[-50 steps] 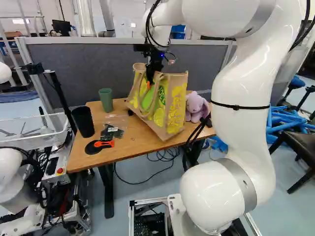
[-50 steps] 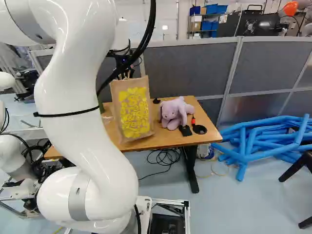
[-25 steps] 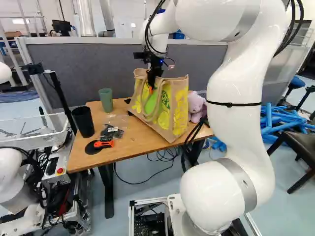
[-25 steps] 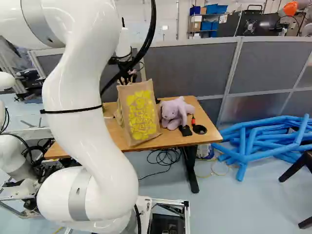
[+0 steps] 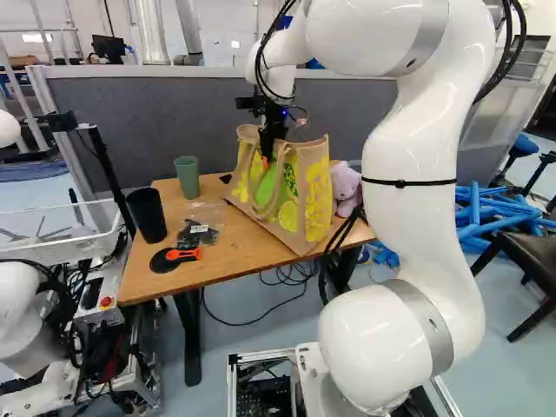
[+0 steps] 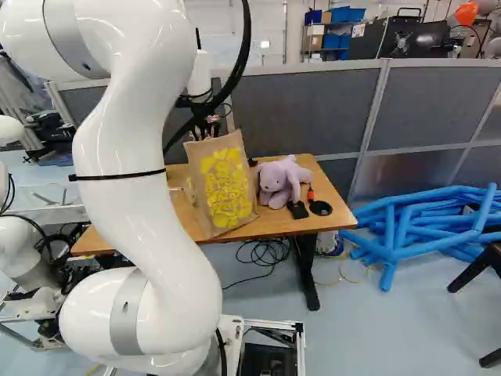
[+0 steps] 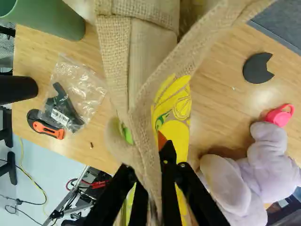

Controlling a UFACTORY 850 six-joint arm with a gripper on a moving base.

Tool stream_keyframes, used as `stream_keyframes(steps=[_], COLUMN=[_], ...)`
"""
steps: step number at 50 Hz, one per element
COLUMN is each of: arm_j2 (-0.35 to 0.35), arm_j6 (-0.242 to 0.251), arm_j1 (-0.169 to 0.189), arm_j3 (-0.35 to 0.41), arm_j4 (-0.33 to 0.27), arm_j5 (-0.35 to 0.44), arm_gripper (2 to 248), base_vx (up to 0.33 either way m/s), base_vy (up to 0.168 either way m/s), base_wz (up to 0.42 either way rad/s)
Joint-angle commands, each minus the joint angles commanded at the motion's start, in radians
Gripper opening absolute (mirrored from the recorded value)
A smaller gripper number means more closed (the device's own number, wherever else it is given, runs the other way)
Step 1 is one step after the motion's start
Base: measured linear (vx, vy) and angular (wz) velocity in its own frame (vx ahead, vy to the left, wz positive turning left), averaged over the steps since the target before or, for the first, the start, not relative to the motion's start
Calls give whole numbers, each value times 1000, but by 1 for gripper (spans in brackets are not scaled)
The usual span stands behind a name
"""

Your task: Pick up the bag on the ground and place it on the table

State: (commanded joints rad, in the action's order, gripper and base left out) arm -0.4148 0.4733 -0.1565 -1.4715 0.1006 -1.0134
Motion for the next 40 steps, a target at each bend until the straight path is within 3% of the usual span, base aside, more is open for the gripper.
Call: stream_keyframes(steps=[5,6,10,11,15,16,20,21,26,27,31,32,40], arm_j2=[0,0,0,0,0,0,0,0,0,0,0,0,0], arm_j6=[0,0,0,0,0,0,0,0,0,0,0,0,0], arm_j1=[0,0,0,0,0,0,0,0,0,0,0,0,0], arm_j3=[0,0,0,0,0,0,0,0,0,0,0,0,0], arm_j4=[0,0,0,0,0,0,0,0,0,0,0,0,0], arm_j5=[0,0,0,0,0,0,0,0,0,0,0,0,0], arm_gripper=[44,79,79,113,113,148,148,184,184,221,221,247,247], base_vx=[0,0,0,0,0,0,0,0,0,0,0,0,0], base_vy=[0,0,0,0,0,0,0,0,0,0,0,0,0], base_wz=[0,0,0,0,0,0,0,0,0,0,0,0,0])
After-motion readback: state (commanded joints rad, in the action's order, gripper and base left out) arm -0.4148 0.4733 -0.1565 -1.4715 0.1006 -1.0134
